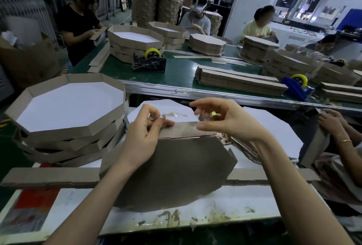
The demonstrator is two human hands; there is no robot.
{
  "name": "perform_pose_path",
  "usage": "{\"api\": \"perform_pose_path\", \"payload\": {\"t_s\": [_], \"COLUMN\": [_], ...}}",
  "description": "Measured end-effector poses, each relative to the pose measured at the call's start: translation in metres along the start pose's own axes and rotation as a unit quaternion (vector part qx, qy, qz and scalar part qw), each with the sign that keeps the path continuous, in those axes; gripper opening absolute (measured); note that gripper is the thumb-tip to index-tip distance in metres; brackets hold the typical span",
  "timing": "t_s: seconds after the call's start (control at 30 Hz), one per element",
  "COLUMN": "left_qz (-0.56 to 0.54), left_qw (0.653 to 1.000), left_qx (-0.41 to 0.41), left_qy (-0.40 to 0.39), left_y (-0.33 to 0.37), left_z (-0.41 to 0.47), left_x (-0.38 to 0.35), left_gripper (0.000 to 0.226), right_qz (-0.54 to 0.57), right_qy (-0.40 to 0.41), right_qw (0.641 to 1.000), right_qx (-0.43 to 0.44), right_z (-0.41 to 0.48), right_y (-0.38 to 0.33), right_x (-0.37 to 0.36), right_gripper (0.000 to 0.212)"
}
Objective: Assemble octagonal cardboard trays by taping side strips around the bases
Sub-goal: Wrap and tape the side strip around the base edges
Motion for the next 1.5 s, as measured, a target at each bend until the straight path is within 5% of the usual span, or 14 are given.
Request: {"api": "perform_pose_path", "payload": {"t_s": [0.13,0.27,0.43,0.7,0.87,0.97,1.13,1.23,1.33,1.5], "left_qz": [-0.023,-0.027,-0.015,0.164,0.147,0.128,0.314,0.291,0.257,0.257], "left_qw": [1.000,0.994,0.973,0.964,0.977,0.991,0.927,0.932,0.941,0.938], "left_qx": [0.011,-0.004,0.081,0.089,0.082,0.034,-0.036,-0.040,-0.042,-0.031], "left_qy": [0.008,0.103,0.216,0.187,0.129,-0.002,-0.204,-0.213,-0.216,-0.230], "left_y": [-0.003,-0.004,-0.030,-0.038,-0.021,-0.003,0.006,0.007,0.010,0.013], "left_z": [0.000,0.003,0.014,0.026,0.029,0.021,0.009,0.011,0.010,0.013], "left_x": [-0.002,0.004,0.046,0.065,0.049,0.022,-0.012,-0.013,-0.011,-0.015], "left_gripper": [0.010,0.012,0.020,0.013,0.026,0.017,0.064,0.051,0.038,0.033], "right_qz": [-0.161,-0.159,-0.156,-0.143,-0.147,-0.148,-0.021,0.140,0.129,0.123], "right_qy": [-0.046,-0.049,-0.067,-0.064,-0.065,-0.063,-0.068,0.083,0.224,0.140], "right_qw": [0.986,0.986,0.985,0.987,0.987,0.987,0.997,0.982,0.925,0.853], "right_qx": [-0.008,-0.023,-0.013,-0.015,-0.016,-0.008,-0.016,-0.094,-0.278,-0.488], "right_z": [0.001,0.002,0.000,0.001,0.003,0.005,0.014,0.029,0.043,0.049], "right_y": [0.005,0.012,0.011,0.011,0.012,0.014,0.029,0.072,0.147,0.244], "right_x": [-0.015,-0.024,-0.026,-0.027,-0.026,-0.026,-0.013,0.010,0.019,-0.004], "right_gripper": [0.080,0.069,0.065,0.064,0.064,0.064,0.041,0.028,0.025,0.040]}}
Point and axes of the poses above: each hand's wrist, its own z-axis towards the middle knuckle, its own x-axis out of the back of the hand, y = z × x, the point moved 3 cm from there along z, towards the middle knuckle, and after that the axes turned 5 degrees about -z, right-handed, at the moved point
